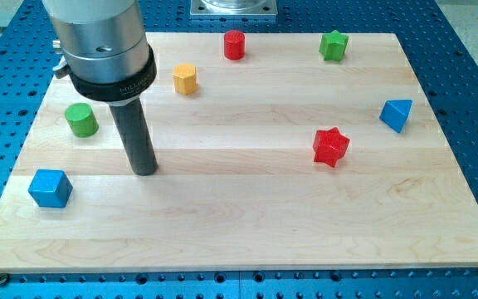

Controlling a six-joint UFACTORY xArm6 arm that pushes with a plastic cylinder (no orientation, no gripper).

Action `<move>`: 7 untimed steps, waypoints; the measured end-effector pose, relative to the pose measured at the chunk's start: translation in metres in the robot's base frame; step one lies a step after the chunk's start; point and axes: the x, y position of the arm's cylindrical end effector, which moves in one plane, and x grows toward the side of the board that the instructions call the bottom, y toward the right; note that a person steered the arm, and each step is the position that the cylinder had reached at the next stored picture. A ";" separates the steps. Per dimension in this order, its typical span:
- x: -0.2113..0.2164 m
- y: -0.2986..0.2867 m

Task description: Place the red star at the right bottom of the cube

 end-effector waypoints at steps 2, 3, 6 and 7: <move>0.000 0.002; 0.004 0.064; -0.057 0.289; -0.032 0.319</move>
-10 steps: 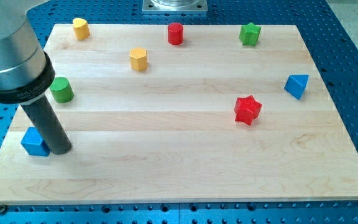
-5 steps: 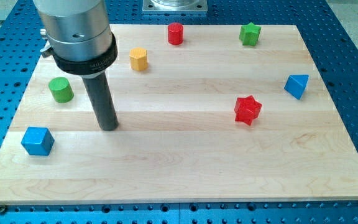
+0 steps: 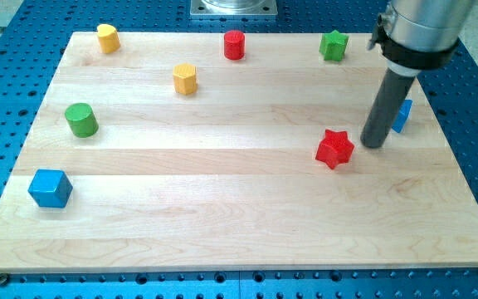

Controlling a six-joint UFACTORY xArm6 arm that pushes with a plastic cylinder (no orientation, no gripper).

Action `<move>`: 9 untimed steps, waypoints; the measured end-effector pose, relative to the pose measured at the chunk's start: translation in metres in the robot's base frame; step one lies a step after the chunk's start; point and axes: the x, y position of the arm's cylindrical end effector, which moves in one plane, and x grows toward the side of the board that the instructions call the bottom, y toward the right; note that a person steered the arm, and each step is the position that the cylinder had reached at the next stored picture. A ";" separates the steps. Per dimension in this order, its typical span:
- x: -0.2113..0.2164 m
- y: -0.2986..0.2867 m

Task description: Place the red star at the right bottom of the cube

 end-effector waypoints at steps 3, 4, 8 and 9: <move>-0.003 -0.185; -0.002 -0.179; 0.013 -0.236; 0.049 -0.267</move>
